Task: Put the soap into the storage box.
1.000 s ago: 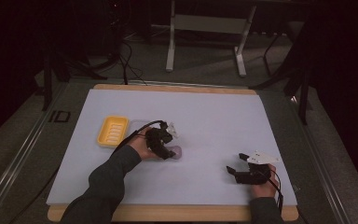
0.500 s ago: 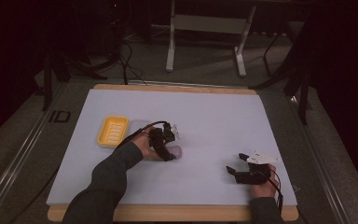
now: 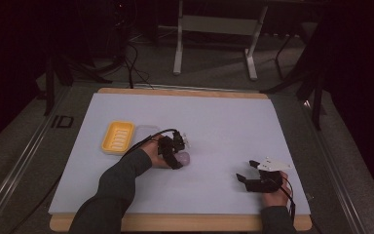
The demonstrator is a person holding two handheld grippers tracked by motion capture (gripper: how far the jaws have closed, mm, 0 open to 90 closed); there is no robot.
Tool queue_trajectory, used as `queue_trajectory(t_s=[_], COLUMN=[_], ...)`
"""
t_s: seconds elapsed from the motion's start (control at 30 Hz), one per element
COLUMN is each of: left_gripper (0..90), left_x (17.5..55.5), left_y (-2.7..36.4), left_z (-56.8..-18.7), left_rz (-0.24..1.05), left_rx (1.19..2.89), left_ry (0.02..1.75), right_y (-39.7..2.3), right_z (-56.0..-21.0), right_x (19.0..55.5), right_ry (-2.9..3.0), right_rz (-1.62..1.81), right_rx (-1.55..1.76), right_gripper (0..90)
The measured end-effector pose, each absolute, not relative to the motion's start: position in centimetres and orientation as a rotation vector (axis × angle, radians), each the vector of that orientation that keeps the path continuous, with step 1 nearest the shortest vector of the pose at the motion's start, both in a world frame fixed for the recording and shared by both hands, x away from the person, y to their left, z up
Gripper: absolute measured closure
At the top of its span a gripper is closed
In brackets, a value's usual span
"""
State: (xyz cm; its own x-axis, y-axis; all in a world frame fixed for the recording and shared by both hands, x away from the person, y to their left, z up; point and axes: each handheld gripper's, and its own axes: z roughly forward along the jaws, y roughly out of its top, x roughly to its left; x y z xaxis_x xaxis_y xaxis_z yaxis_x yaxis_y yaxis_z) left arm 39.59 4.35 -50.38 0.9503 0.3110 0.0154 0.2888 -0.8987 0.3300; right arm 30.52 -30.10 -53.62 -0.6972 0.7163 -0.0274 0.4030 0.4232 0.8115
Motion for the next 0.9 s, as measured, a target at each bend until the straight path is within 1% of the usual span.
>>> queue_trajectory(t_s=[0.13, 0.2, 0.43, 0.63, 0.9], left_gripper=[46.4, 47.3, 48.6, 49.2, 49.6], left_x=[39.87, 40.01, 40.23, 40.38, 40.48], left_y=[4.25, 4.25, 4.17, 3.47, 3.40], left_z=[-50.30, -50.27, -50.15, -49.98, -49.94], left_rz=[0.092, 0.079, 0.063, 0.055, 0.048], left_rx=[2.782, 2.783, 2.805, 2.871, 2.880], left_ry=[0.465, 0.493, 0.513, 0.537, 0.547], right_y=[-30.12, -30.11, -30.09, -30.08, -30.07], right_z=[-53.62, -53.62, -53.62, -53.64, -53.65], right_x=[30.54, 30.55, 30.57, 30.61, 30.63], right_ry=[2.311, 2.313, 2.317, 2.318, 2.321], right_rz=[1.171, 1.169, 1.164, 1.164, 1.161], right_rx=[0.960, 0.960, 0.963, 0.962, 0.964], right_gripper=[21.8, 21.8, 21.8, 21.8, 21.8])
